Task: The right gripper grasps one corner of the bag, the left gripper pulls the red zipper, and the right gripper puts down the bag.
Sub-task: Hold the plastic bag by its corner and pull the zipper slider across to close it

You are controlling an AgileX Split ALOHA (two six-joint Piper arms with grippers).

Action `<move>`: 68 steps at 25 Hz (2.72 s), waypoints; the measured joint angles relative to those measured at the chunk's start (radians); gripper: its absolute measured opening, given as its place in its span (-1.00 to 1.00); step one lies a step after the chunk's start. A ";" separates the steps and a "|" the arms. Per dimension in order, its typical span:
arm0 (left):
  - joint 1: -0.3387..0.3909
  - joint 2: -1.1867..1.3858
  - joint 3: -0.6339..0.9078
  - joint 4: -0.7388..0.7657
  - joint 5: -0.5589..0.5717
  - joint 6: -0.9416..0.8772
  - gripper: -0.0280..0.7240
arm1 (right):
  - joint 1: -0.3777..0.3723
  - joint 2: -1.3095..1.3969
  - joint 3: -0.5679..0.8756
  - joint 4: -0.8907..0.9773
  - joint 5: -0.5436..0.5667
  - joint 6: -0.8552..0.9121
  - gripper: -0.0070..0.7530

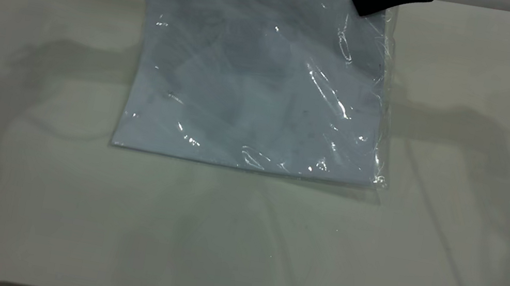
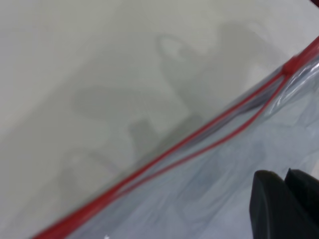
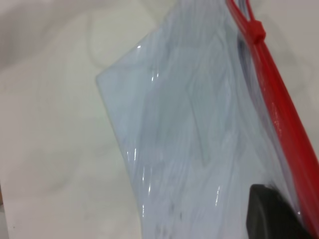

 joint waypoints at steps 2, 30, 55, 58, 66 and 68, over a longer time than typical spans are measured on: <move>0.019 0.000 0.000 0.000 0.004 0.000 -0.71 | -0.001 0.000 0.000 0.001 0.000 0.000 -0.89; -0.104 0.027 -0.103 0.008 0.087 -0.060 0.26 | 0.064 -0.001 0.000 0.026 0.124 -0.033 -0.89; -0.105 0.057 -0.112 0.054 0.140 -0.076 -0.77 | 0.048 -0.002 0.000 0.023 0.123 -0.045 -0.89; -0.105 0.057 -0.114 0.040 0.144 -0.074 -0.79 | 0.028 -0.002 0.000 0.032 0.131 -0.046 -0.89; -0.065 0.057 -0.114 0.029 0.149 -0.073 -0.79 | -0.011 -0.003 0.000 0.057 0.142 -0.056 -0.89; -0.057 0.057 -0.114 0.034 0.150 -0.074 -0.79 | -0.018 -0.003 0.000 0.058 0.142 -0.056 -0.89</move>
